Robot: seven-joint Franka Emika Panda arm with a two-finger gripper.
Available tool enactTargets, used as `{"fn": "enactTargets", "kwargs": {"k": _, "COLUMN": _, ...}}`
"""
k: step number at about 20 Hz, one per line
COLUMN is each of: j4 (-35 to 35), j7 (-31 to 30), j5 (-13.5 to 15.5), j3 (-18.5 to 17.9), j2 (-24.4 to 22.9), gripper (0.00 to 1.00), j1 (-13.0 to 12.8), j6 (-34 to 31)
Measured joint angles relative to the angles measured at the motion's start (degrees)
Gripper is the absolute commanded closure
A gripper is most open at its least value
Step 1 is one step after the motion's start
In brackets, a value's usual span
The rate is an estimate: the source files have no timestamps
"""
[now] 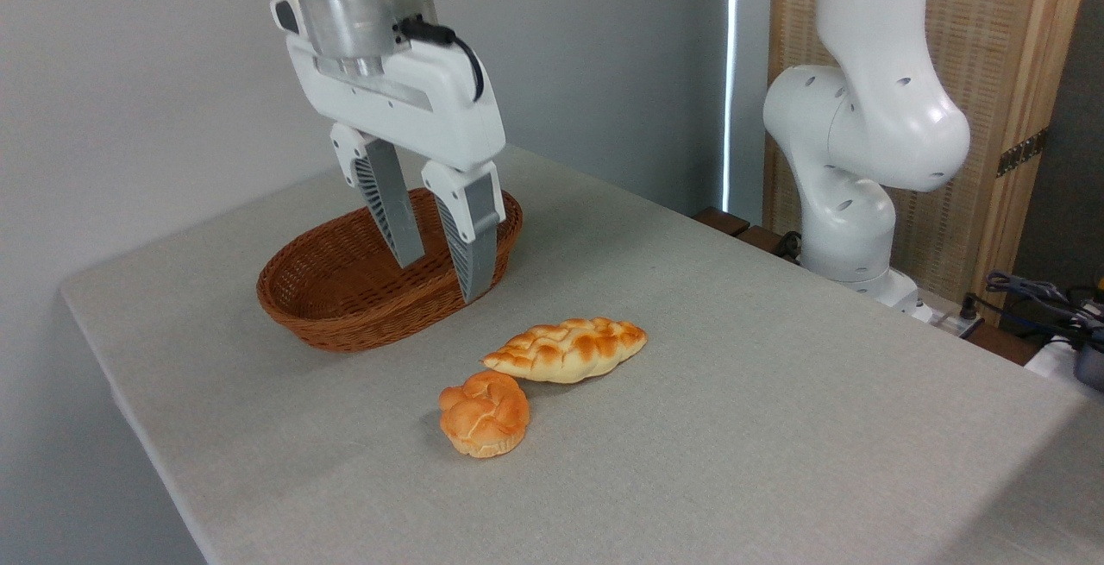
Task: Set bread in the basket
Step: 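Move the open gripper from above the basket toward the braided bread roll, then lower the gripper onto the middle of the braided bread roll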
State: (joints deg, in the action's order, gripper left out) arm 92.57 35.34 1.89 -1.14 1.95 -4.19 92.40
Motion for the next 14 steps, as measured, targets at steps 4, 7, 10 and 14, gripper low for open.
{"fn": "enactTargets", "kwargs": {"k": 4, "j4": 10.4, "j7": 0.1, "j5": 0.0, "j3": 0.1, "j2": -5.1, "gripper": 0.00, "j1": -1.6, "j6": 8.5}}
{"fn": "enactTargets", "kwargs": {"k": 7, "j4": 22.4, "j7": 0.5, "j5": 0.0, "j3": 0.2, "j2": -12.7, "gripper": 0.00, "j1": -3.0, "j6": 13.3}}
{"fn": "enactTargets", "kwargs": {"k": 10, "j4": 31.9, "j7": 4.4, "j5": 0.0, "j3": 0.2, "j2": -18.5, "gripper": 0.00, "j1": -4.1, "j6": 14.7}}
{"fn": "enactTargets", "kwargs": {"k": 14, "j4": 40.3, "j7": 9.4, "j5": 0.0, "j3": 0.1, "j2": -22.4, "gripper": 0.00, "j1": -4.5, "j6": 15.9}}
